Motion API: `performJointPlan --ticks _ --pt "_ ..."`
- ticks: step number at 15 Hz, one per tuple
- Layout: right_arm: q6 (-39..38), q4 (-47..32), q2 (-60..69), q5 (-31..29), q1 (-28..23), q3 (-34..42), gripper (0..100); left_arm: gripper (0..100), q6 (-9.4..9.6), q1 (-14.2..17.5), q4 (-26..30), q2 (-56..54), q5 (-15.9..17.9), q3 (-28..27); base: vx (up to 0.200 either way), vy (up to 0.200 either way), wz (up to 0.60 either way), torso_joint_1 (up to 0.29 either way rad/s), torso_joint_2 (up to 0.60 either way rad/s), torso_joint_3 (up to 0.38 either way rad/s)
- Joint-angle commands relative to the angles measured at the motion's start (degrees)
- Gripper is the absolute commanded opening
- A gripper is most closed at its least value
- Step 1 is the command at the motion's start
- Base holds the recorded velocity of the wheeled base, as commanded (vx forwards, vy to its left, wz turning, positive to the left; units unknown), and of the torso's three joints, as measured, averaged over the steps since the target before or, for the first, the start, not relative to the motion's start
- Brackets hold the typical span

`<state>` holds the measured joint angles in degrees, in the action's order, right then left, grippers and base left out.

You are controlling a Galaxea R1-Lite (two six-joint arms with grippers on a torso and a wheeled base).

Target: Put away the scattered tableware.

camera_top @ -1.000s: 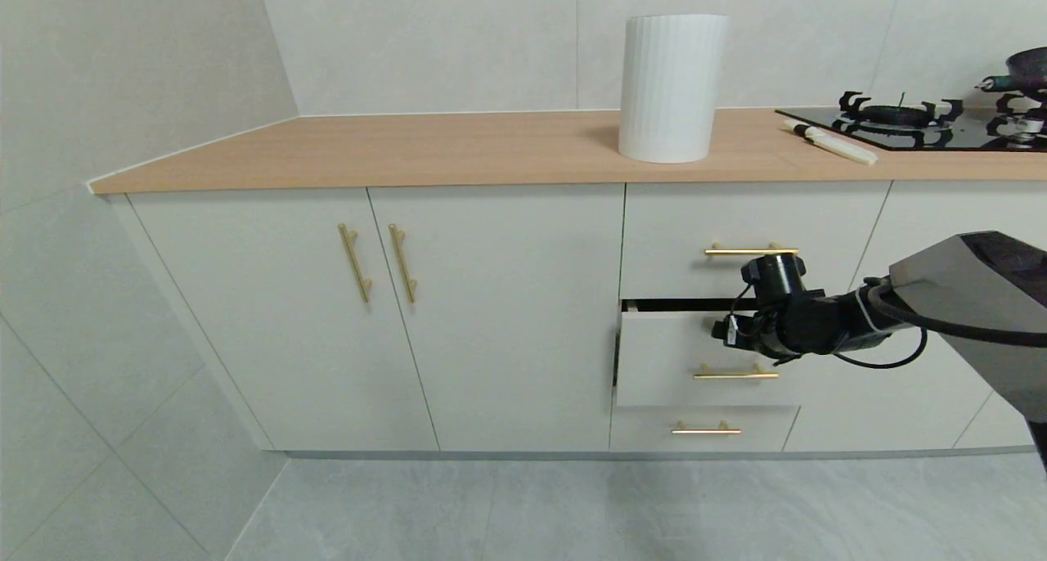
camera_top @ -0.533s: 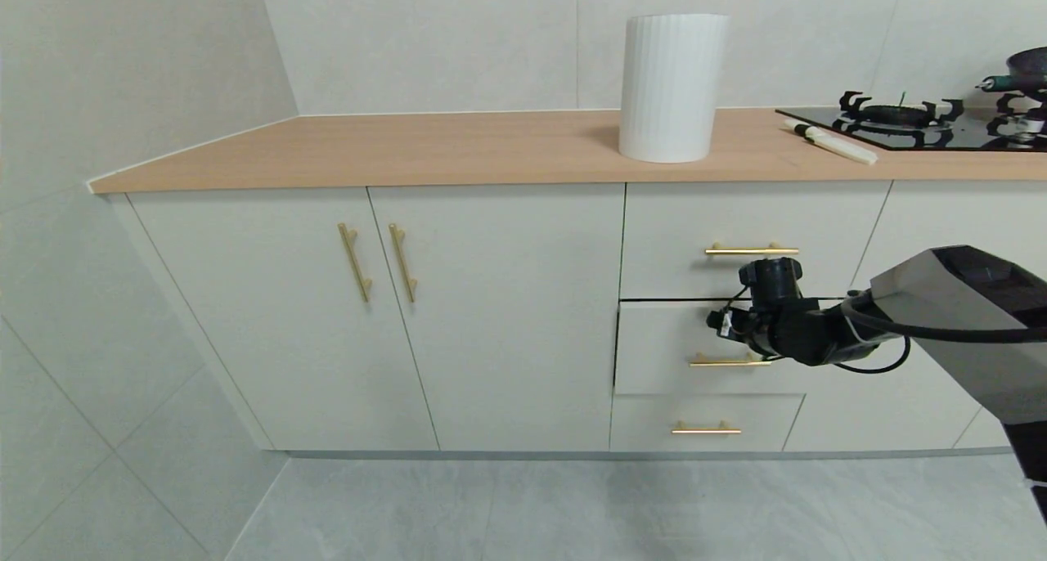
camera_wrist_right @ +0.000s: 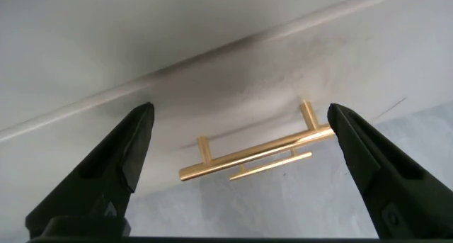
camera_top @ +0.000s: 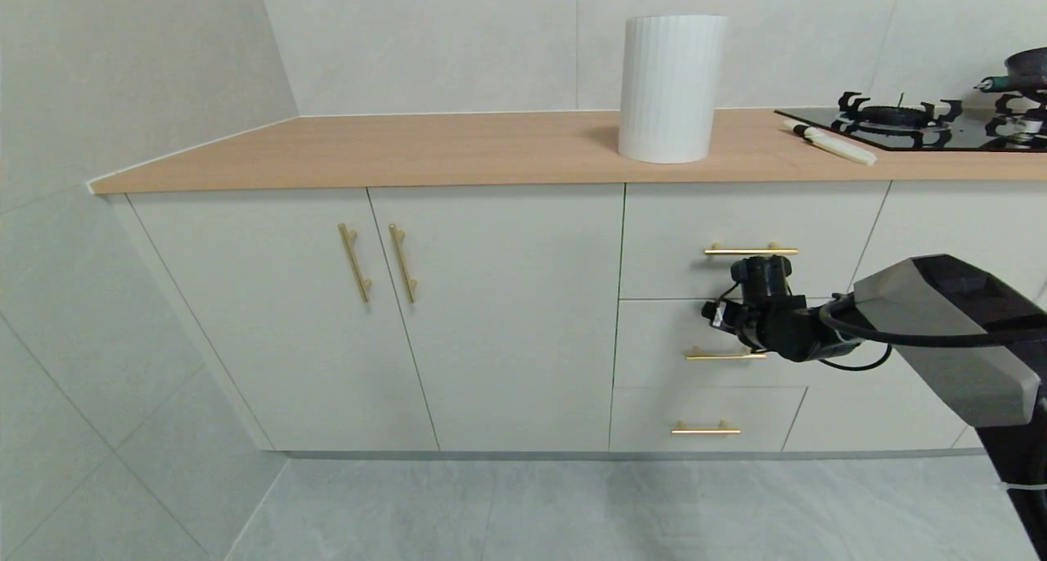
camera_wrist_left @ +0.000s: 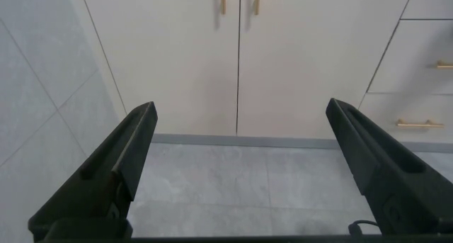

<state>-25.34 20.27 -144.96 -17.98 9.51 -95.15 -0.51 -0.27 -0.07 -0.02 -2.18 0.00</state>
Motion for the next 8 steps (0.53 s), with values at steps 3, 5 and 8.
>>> performJointPlan --ticks 3,5,8 --pt "-0.7 0.7 -2.3 -1.3 -0.7 -3.3 100 100 -0.02 0.0 0.0 0.0 0.0 0.0 0.000 0.000 0.00 0.000 0.00 0.000" --pt "-0.7 0.6 -1.9 -1.4 -0.7 -2.9 100 100 -0.02 0.0 0.0 0.0 0.0 0.0 0.000 0.000 0.00 0.000 0.00 0.000" --pt "-0.7 0.4 3.5 -2.5 -0.5 3.1 100 100 -0.02 0.0 0.0 0.0 0.0 0.0 0.000 0.000 0.00 0.000 0.00 0.000"
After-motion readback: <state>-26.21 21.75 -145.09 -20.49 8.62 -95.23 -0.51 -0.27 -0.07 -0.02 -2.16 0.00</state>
